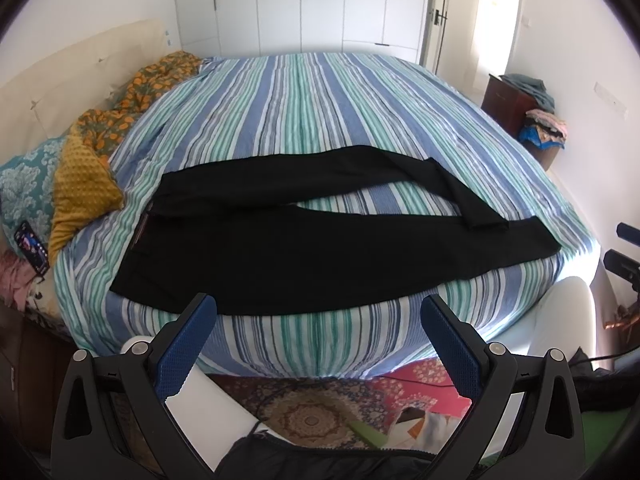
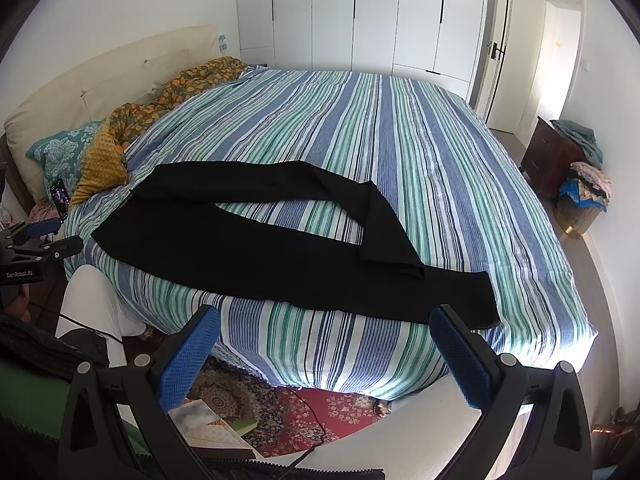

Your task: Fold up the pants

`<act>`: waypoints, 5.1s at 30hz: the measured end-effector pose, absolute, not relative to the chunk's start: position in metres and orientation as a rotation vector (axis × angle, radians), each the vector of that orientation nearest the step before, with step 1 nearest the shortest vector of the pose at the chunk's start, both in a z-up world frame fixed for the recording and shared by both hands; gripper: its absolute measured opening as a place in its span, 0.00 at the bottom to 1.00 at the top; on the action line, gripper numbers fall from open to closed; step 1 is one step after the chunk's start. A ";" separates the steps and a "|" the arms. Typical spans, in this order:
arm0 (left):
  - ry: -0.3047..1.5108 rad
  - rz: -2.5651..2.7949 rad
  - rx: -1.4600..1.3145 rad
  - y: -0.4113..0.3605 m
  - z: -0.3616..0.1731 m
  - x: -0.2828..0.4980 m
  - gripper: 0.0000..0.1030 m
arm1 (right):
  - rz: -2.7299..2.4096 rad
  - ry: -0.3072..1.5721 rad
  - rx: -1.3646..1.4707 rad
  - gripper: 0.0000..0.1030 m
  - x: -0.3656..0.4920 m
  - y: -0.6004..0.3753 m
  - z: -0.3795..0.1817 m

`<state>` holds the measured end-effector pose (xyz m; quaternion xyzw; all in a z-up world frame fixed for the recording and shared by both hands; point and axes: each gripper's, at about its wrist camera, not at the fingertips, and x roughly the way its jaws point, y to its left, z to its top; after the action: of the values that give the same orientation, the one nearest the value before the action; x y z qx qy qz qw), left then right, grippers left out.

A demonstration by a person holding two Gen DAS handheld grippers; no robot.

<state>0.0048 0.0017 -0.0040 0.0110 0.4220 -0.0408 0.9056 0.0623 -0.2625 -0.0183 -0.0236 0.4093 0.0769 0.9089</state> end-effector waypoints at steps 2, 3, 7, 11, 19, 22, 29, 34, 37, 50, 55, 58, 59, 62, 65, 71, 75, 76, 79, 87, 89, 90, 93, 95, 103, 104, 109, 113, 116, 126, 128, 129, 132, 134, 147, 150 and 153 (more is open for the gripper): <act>0.871 -0.084 0.022 0.001 -0.004 0.005 0.99 | 0.157 0.842 -0.048 1.00 0.061 -0.263 -0.018; 0.871 -0.084 0.023 0.001 -0.004 0.005 0.99 | 0.157 0.839 -0.047 1.00 0.060 -0.263 -0.018; 0.867 -0.080 0.026 0.000 -0.003 0.004 0.99 | 0.159 0.834 -0.036 1.00 0.058 -0.265 -0.018; 0.871 -0.078 0.021 0.000 -0.003 0.005 0.99 | 0.158 0.838 -0.030 1.00 0.059 -0.266 -0.019; 0.858 -0.075 0.039 -0.004 0.000 0.001 0.99 | 0.152 0.828 0.001 1.00 0.058 -0.270 -0.022; 0.858 -0.072 0.035 -0.002 -0.001 0.001 0.99 | 0.152 0.831 -0.007 1.00 0.056 -0.269 -0.022; 0.860 -0.077 0.040 -0.003 -0.001 0.001 0.99 | 0.146 0.825 -0.009 1.00 0.053 -0.269 -0.020; 0.861 -0.080 0.044 -0.006 -0.001 0.001 0.99 | 0.146 0.827 -0.007 1.00 0.052 -0.270 -0.021; 0.863 -0.082 0.048 -0.008 -0.002 0.001 0.99 | 0.146 0.827 0.001 1.00 0.052 -0.271 -0.021; 0.862 -0.083 0.050 -0.010 -0.002 0.002 0.99 | 0.146 0.836 0.010 1.00 0.052 -0.270 -0.025; 0.857 -0.090 0.052 -0.012 -0.003 0.005 0.99 | 0.162 0.840 0.003 1.00 0.057 -0.267 -0.026; 0.834 -0.091 0.059 -0.016 -0.002 0.013 0.99 | 0.186 0.821 0.028 1.00 0.059 -0.264 -0.026; 0.820 -0.092 0.057 -0.017 -0.001 0.016 0.99 | 0.200 0.814 0.048 1.00 0.061 -0.264 -0.026; 0.776 -0.110 0.038 -0.021 0.003 0.027 0.99 | 0.240 0.786 0.089 1.00 0.068 -0.262 -0.026; 0.751 -0.132 0.018 -0.025 0.003 0.039 0.99 | 0.292 0.728 0.078 1.00 0.074 -0.250 -0.025; 0.782 -0.124 0.046 -0.030 -0.012 0.052 0.99 | 0.329 0.725 -0.105 1.00 0.121 -0.235 -0.067; 0.816 -0.096 0.041 -0.024 -0.021 0.052 0.99 | 0.227 0.812 -0.388 0.93 0.195 -0.250 -0.138; 0.826 -0.083 0.034 -0.021 -0.023 0.053 0.99 | 0.221 0.855 -0.458 0.86 0.215 -0.252 -0.159; 0.860 -0.041 0.007 -0.012 -0.029 0.057 0.99 | 0.241 0.937 -0.572 0.66 0.265 -0.259 -0.216; 0.921 -0.006 -0.021 -0.007 -0.045 0.075 0.99 | 0.205 0.954 -0.353 0.14 0.343 -0.331 -0.187; 0.929 -0.028 -0.016 -0.014 -0.047 0.081 0.99 | 0.041 0.881 -0.227 0.14 0.373 -0.395 -0.146; 0.927 -0.038 -0.006 -0.018 -0.048 0.083 0.99 | -0.055 0.862 -0.135 0.14 0.388 -0.435 -0.133; 0.902 -0.051 0.046 -0.033 -0.044 0.085 0.99 | -0.324 0.937 0.065 0.15 0.417 -0.543 -0.136; 0.882 -0.048 0.086 -0.040 -0.043 0.083 0.99 | -0.442 0.989 0.093 0.15 0.411 -0.578 -0.150; 0.929 -0.084 0.105 -0.050 -0.054 0.094 0.99 | 0.152 1.007 0.011 0.90 0.318 -0.444 -0.196; 0.915 -0.081 0.112 -0.051 -0.051 0.092 0.99 | 0.197 0.990 -0.025 0.97 0.306 -0.423 -0.200; 0.920 -0.080 0.094 -0.049 -0.053 0.091 0.99 | 0.219 0.936 -0.388 0.92 0.286 -0.364 -0.232; 0.950 -0.063 0.078 -0.044 -0.060 0.093 0.99 | 0.193 1.003 -0.643 0.14 0.306 -0.357 -0.275; 0.948 -0.036 0.077 -0.038 -0.062 0.091 0.99 | 0.195 1.036 -0.496 0.08 0.323 -0.373 -0.241; 0.990 -0.105 0.058 -0.061 -0.069 0.107 0.99 | 0.059 1.100 0.031 0.19 0.492 -0.514 -0.100; 0.962 -0.099 0.093 -0.064 -0.065 0.101 0.99 | -0.112 1.085 0.061 0.21 0.506 -0.545 -0.120; 0.955 -0.093 0.106 -0.064 -0.066 0.099 0.99 | -0.154 1.095 0.106 0.21 0.504 -0.560 -0.135; 0.996 -0.083 0.113 -0.061 -0.077 0.102 0.99 | -0.188 1.084 0.320 0.21 0.471 -0.595 -0.181; 1.048 -0.098 0.086 -0.060 -0.087 0.110 0.99 | -0.136 1.089 0.496 0.21 0.449 -0.609 -0.214; 1.093 -0.075 0.099 -0.068 -0.091 0.121 0.99 | -0.050 0.941 0.988 0.18 0.450 -0.589 -0.306; 1.071 -0.057 0.091 -0.061 -0.089 0.119 0.99 | -0.054 0.959 0.836 0.17 0.443 -0.583 -0.276; 1.089 -0.057 0.067 -0.054 -0.098 0.123 0.99 | -0.074 0.972 0.646 0.17 0.409 -0.580 -0.248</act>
<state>0.1232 -0.0544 -0.0980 0.0321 0.5179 -0.0271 0.8544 0.4087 -0.5804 -0.2485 0.3051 0.4586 -0.0348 0.8339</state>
